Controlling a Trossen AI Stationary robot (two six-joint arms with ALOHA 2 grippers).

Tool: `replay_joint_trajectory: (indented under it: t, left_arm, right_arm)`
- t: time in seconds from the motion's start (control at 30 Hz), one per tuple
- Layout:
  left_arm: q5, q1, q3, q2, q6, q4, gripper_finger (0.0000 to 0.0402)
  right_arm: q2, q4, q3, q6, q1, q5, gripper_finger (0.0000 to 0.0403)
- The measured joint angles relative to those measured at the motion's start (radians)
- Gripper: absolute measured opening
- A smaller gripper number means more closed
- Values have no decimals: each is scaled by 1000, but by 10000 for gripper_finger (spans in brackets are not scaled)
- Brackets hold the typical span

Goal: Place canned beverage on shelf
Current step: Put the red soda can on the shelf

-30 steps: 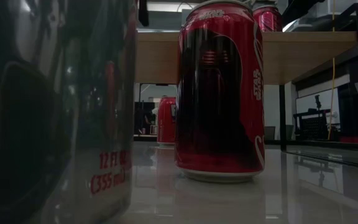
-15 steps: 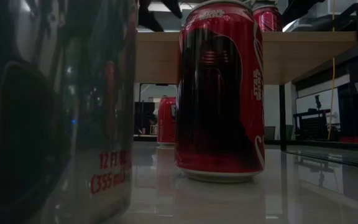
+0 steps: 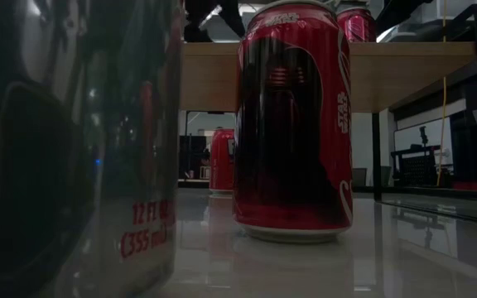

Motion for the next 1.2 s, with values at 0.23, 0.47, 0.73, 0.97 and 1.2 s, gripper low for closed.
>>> replay_joint_trajectory:
  t: [0.23, 0.47, 0.73, 0.97, 1.2]
  left_arm:
    - [4, 1, 0, 120, 0, -14, 390]
    - [7, 12, 0, 226, 1, -39, 390]
    - [11, 9, 0, 283, -8, -150, 390]
    - [41, -4, -1, 312, -27, -161, 390]
    - [42, -10, -1, 345, -27, -178, 390]
  right_arm:
    - [0, -19, 0, 0, 0, 0, 388]
    - [0, -23, 0, 0, 0, 0, 388]
    - [0, -23, 0, 0, 0, 0, 388]
    - [0, -25, 0, 0, 0, -13, 388]
    - [0, -25, 0, 0, 0, -53, 388]
